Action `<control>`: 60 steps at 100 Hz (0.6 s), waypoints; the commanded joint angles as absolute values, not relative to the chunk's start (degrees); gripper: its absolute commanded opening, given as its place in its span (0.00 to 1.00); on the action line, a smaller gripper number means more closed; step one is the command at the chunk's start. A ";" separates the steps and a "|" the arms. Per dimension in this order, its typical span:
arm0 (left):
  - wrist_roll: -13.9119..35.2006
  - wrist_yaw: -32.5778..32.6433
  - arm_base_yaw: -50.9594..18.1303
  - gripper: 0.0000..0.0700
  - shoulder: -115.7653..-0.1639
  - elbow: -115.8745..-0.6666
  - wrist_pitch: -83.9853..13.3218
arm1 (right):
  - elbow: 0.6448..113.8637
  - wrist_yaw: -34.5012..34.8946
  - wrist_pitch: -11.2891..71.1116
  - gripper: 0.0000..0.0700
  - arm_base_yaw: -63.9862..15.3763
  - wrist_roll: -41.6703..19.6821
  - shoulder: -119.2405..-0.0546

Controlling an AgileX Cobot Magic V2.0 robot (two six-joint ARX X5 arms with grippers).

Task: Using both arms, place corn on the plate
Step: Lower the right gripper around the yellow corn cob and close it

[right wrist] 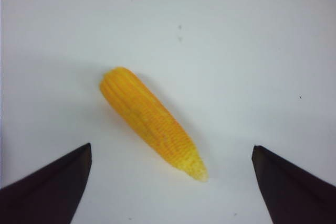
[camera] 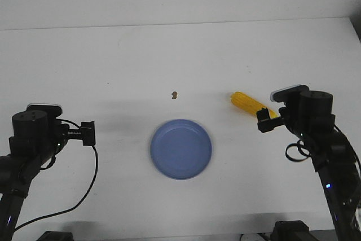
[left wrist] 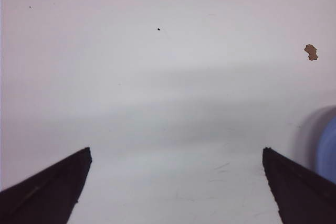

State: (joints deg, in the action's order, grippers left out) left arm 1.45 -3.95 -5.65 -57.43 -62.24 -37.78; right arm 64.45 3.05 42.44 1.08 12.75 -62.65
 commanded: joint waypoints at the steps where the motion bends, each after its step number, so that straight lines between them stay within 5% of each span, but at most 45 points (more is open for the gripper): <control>1: 1.74 -3.86 -5.67 0.96 -58.00 -63.07 -37.58 | 68.16 3.18 44.27 0.92 0.97 18.98 -67.48; 60: 2.00 -4.99 -5.69 0.96 -58.00 -63.07 -37.56 | 79.33 10.79 51.09 0.92 1.54 30.30 -92.03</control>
